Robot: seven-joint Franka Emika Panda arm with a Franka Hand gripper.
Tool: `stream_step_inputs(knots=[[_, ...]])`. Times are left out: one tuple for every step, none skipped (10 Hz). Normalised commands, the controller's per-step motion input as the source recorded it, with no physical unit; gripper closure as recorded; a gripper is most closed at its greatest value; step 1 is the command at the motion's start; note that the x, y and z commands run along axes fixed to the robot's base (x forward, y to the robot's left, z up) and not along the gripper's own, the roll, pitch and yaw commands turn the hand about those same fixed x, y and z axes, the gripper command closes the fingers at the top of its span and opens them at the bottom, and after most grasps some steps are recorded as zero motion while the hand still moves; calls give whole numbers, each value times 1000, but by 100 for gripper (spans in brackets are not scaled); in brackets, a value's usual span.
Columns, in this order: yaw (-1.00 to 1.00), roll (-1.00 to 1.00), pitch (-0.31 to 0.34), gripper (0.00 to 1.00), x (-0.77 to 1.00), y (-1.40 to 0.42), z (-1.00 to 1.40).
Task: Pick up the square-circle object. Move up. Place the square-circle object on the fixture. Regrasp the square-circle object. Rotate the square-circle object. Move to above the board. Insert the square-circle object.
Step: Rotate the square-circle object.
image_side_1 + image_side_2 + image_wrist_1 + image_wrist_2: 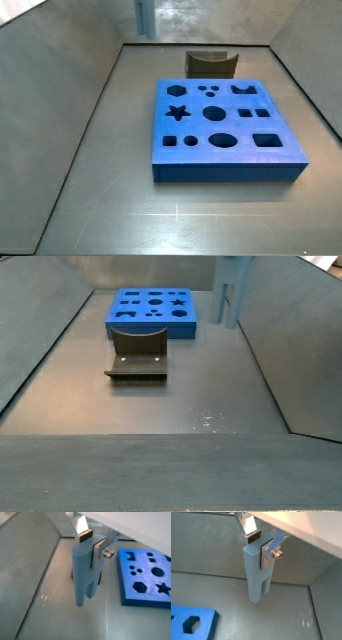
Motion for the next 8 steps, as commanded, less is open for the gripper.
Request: stream_step_inputs(knots=[[-1000,-60,54,100,159,17,-16],[-1000,-63,59,100,75,15,-1],[-1000,-74,69,100,43,14,11],[-1000,-88,83,100,41,15,8],[-1000,-101,96,100,41,15,7],[-787,-115,109,100,40,15,7],[-452,-114,108,100,41,16,8],[-274,-114,106,100,43,15,9]])
